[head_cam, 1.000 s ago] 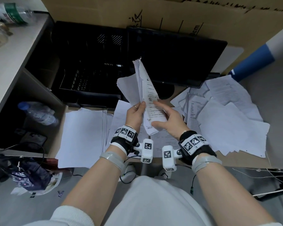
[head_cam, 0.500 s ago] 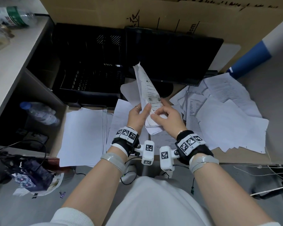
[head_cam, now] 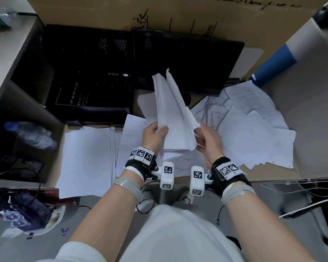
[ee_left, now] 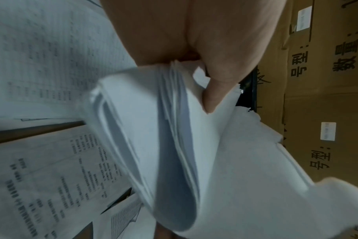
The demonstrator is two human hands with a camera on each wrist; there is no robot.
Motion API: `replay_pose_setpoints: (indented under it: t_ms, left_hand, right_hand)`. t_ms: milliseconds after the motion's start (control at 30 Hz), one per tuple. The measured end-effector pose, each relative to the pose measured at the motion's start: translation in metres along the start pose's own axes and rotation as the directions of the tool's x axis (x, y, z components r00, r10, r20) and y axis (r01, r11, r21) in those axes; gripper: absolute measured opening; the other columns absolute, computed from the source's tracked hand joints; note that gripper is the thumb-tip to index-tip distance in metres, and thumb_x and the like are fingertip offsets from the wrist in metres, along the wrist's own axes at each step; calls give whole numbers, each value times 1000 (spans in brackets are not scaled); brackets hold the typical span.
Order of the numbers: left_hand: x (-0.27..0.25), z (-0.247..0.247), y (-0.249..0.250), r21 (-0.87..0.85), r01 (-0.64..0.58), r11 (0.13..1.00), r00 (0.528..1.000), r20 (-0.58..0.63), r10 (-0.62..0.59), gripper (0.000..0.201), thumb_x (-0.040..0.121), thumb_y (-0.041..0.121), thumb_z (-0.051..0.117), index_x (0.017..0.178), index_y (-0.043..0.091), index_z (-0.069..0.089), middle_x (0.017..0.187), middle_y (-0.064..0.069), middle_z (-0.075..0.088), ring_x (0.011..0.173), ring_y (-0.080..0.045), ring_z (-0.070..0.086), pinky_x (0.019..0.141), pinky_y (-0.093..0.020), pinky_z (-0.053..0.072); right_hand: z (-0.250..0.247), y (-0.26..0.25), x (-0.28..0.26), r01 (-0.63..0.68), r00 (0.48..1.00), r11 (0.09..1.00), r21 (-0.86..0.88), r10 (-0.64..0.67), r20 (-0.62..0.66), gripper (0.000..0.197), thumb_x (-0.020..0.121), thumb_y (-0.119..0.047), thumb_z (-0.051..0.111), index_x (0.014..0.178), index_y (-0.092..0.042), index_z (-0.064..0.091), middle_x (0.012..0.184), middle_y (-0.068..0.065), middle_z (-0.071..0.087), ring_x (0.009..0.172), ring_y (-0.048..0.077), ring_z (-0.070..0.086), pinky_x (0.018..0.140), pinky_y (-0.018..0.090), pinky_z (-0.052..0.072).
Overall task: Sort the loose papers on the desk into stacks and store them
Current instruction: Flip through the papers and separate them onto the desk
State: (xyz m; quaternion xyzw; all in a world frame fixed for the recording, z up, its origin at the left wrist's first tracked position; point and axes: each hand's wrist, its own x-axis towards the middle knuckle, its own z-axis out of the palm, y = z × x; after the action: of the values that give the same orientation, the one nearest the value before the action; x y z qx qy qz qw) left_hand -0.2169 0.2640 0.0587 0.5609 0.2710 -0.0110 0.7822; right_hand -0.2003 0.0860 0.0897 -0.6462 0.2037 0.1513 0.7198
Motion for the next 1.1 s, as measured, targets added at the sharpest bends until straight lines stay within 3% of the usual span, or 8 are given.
replay_pose_setpoints:
  t_ms: [100,267,367,533,633,800,967,1100]
  left_hand:
    - [2,4,-1,23,29,999,1000,9,-29,21,92,-2,60,102,14,70,107,-13,74,102,-33,70,98,-48,54]
    - [5,20,-6,78,25,997,999,33,-28,19,92,3,59,104,12,71,106,-14,75,102,-34,71,94,-47,56]
    - [5,34,-7,117,35,993,994,98,-47,21,93,3,58,98,17,72,102,-10,76,98,-32,72,92,-43,57]
    - [10,42,-4,81,64,995,998,2,-64,19,93,-1,55,101,5,71,89,-11,69,79,-23,61,69,-28,54]
    - [23,31,-6,143,69,987,990,-136,-49,14,85,14,60,89,15,74,87,-8,75,79,-29,69,80,-37,58]
    - [21,26,-7,124,12,992,970,-244,18,19,93,5,55,102,5,72,82,-4,70,65,-10,64,57,-17,50]
    - [13,7,-21,154,70,986,941,-339,-14,18,92,7,56,101,10,72,90,-4,74,80,-21,67,73,-29,54]
    - [3,-6,-37,176,111,978,904,-426,-26,17,93,5,56,100,5,71,85,-4,74,77,-19,68,68,-29,58]
  right_hand:
    - [6,5,-4,22,997,994,-106,-30,-76,21,94,-29,65,110,-19,72,104,4,75,90,16,72,83,34,59]
    - [-1,4,-1,55,997,960,-274,-36,74,87,69,-72,73,140,-26,51,135,-6,60,119,11,59,106,39,44]
    - [-9,4,5,32,989,934,-356,-82,-126,57,82,-50,74,122,-12,61,119,3,69,108,19,64,98,34,49]
    - [-47,-8,20,-9,825,977,-211,-112,-554,21,96,-27,62,102,-8,67,105,11,72,94,28,67,84,34,51]
    - [-59,-28,30,96,672,934,-344,-316,-670,25,100,-25,54,113,-9,68,111,13,70,102,30,65,88,34,51]
    - [-55,-14,64,251,861,684,-685,-481,-166,52,92,-13,53,144,-14,47,142,7,54,129,25,50,108,42,43]
    - [-58,60,76,254,959,214,-943,-185,216,48,93,-24,60,140,-23,52,158,8,32,144,33,29,115,53,27]
    - [-50,102,75,85,964,318,-944,213,159,49,105,-34,38,153,-25,34,165,6,13,152,28,8,122,46,10]
